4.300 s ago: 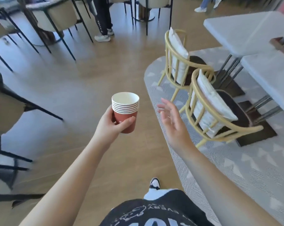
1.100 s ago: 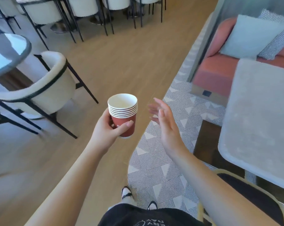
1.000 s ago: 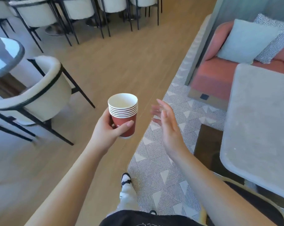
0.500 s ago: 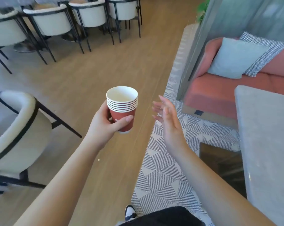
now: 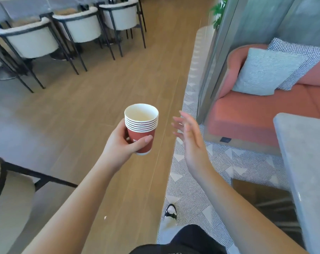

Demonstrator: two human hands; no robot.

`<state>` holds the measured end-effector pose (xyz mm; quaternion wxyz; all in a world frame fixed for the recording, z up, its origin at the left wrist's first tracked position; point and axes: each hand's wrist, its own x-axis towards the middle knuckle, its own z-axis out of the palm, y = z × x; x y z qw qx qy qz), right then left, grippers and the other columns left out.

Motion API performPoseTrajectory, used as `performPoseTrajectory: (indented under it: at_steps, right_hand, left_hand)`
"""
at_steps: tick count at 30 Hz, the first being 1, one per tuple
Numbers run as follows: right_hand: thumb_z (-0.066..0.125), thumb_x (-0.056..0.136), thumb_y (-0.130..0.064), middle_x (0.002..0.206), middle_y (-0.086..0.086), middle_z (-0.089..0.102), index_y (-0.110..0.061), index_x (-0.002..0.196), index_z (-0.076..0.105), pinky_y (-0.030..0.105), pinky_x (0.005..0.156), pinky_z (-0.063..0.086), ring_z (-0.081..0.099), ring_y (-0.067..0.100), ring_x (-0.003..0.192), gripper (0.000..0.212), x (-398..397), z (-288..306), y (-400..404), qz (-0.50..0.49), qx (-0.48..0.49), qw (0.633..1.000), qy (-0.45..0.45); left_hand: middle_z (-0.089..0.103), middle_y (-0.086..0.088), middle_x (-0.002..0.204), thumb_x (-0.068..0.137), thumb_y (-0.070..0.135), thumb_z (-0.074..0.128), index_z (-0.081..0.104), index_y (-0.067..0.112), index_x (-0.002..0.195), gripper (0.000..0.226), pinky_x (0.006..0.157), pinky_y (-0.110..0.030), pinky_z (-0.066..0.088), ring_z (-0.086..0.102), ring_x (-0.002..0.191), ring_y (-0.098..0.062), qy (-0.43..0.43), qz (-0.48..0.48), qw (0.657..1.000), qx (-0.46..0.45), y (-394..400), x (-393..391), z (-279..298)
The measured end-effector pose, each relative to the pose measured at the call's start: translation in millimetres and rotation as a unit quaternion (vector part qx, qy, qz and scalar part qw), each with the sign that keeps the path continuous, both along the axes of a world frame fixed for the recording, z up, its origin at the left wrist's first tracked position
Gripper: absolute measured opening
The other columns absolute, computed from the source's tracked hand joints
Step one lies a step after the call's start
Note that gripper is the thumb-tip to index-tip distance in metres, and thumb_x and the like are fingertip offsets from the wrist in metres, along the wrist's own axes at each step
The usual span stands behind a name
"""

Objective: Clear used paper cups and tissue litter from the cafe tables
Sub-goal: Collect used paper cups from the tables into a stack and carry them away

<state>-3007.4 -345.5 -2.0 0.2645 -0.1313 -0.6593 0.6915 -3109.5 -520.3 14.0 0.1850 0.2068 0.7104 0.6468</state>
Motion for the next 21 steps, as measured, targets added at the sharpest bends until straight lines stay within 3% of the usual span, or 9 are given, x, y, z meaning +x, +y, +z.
performPoseTrajectory:
  at_steps: [7, 12, 21]
  right_hand:
    - [0.036, 0.102, -0.047, 0.131, 0.001, 0.062, -0.027, 0.140, 0.051, 0.043, 0.109, 0.047, 0.061, 0.012, 0.122, 0.046, -110.9, 12.0, 85.3, -0.004, -0.003, 1.000, 0.008]
    - [0.038, 0.099, -0.054, 0.131, -0.003, 0.062, -0.030, 0.139, 0.051, 0.040, 0.108, 0.048, 0.059, 0.013, 0.125, 0.049, -172.9, 5.6, 120.8, 0.004, -0.001, 1.000, 0.004]
    - [0.035, 0.103, -0.044, 0.130, -0.004, 0.061, -0.030, 0.139, 0.050, 0.040, 0.108, 0.048, 0.059, 0.014, 0.125, 0.041, -310.6, -10.2, 175.5, 0.004, 0.014, 1.000, -0.021]
  left_hand:
    - [0.075, 0.011, 0.118, 0.065, 0.046, 0.085, 0.061, 0.031, 0.129, 0.069, 0.082, -0.018, 0.055, 0.071, 0.109, -0.008, 0.000, 0.010, 1.000, -0.007, 78.2, -102.7, 19.7]
    - [0.075, 0.011, 0.117, 0.064, 0.046, 0.085, 0.061, 0.029, 0.127, 0.070, 0.082, -0.018, 0.055, 0.071, 0.108, -0.008, -0.003, 0.023, 1.000, -0.009, 114.5, -166.3, 16.5]
    - [0.075, 0.007, 0.118, 0.064, 0.047, 0.086, 0.061, 0.029, 0.127, 0.070, 0.086, -0.025, 0.057, 0.070, 0.110, -0.012, -0.012, 0.008, 1.000, -0.005, 173.6, -311.3, -10.6]
